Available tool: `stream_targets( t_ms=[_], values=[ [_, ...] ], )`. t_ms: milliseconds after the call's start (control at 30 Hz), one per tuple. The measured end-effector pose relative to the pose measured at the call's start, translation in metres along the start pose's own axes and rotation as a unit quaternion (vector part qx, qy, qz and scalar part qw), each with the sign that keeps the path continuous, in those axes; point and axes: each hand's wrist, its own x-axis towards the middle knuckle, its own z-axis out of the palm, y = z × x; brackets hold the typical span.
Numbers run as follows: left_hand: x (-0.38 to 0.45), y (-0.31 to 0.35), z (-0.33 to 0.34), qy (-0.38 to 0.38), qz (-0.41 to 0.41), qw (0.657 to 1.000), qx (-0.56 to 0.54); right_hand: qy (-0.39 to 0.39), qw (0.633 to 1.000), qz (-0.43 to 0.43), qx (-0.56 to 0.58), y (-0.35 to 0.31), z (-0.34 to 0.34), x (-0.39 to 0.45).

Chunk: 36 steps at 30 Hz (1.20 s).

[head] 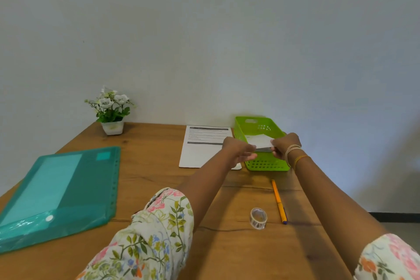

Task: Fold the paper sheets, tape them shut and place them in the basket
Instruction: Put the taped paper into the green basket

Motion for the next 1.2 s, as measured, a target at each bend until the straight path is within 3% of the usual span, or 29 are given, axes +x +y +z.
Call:
stream_targets(
  t_ms=[100,233,433,533,633,800,967,1100,1200],
  values=[
    [0.004,-0.003,-0.002,-0.003,-0.005,1.0,0.019,0.014,0.998,-0.022,-0.053,0.002,0.002,0.009],
    [0.003,-0.007,-0.01,-0.01,0.004,0.999,0.034,0.031,0.969,-0.085,-0.23,0.008,0.005,0.012],
    [-0.009,-0.015,-0.031,-0.008,0.026,0.997,0.068,0.025,0.933,-0.107,-0.344,0.01,0.008,-0.001],
    [-0.019,-0.02,-0.046,0.001,0.047,0.995,0.093,0.119,0.923,-0.137,-0.339,0.012,0.013,-0.024],
    [-0.027,-0.029,-0.066,0.027,0.061,0.99,0.121,0.196,0.901,-0.245,-0.3,0.015,0.028,-0.055],
    [-0.036,-0.049,-0.108,0.106,0.089,0.973,0.186,0.113,0.892,-0.327,-0.292,0.026,0.071,-0.097],
    [-0.044,-0.07,-0.155,0.209,0.149,0.91,0.327,-0.035,0.894,-0.322,-0.31,0.049,0.117,-0.107],
    [-0.043,-0.092,-0.19,0.222,0.178,0.77,0.571,-0.118,0.883,-0.311,-0.331,0.063,0.148,-0.11],
    [-0.04,-0.103,-0.203,0.237,0.184,0.746,0.594,-0.152,0.861,-0.328,-0.357,0.064,0.165,-0.106]
  ],
)
